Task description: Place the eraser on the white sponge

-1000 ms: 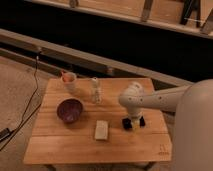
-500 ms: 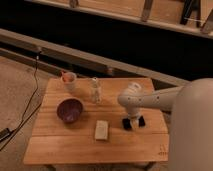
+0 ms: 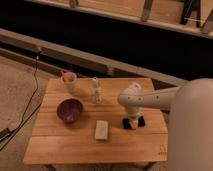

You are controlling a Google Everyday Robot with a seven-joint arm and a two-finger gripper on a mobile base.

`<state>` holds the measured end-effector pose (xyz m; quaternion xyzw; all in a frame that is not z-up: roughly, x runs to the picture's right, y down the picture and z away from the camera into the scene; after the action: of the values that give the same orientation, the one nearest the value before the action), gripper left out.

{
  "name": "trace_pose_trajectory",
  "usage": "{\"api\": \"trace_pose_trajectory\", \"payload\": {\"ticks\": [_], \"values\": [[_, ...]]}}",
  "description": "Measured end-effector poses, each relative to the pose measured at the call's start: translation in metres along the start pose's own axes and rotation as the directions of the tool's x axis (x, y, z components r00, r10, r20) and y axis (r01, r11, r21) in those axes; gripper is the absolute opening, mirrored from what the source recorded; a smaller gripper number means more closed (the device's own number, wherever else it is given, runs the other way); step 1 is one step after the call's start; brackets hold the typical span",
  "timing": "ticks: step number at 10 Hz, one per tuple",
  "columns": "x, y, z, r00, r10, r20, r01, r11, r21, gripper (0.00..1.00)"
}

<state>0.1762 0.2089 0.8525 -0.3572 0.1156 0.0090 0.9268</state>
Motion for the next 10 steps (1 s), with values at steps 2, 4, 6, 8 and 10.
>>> {"api": "trace_pose_trajectory", "payload": {"ticks": [2,4,6,8,10], "values": [[0.001,0.0,0.0,1.0,0.002,0.003,-0.002,1.0,-0.01,0.06],[0.002,0.001,-0.003,1.0,0.011,0.008,-0.011,1.0,-0.022,0.0],[0.0,0.001,-0.014,1.0,0.009,0.02,-0.008,1.0,-0.028,0.0],[-0.006,0.004,-0.03,0.999,-0.011,0.038,0.012,0.999,-0.033,0.0],[-0.018,0.006,-0.053,0.997,-0.038,0.063,0.04,0.999,-0.028,0.0]]}}
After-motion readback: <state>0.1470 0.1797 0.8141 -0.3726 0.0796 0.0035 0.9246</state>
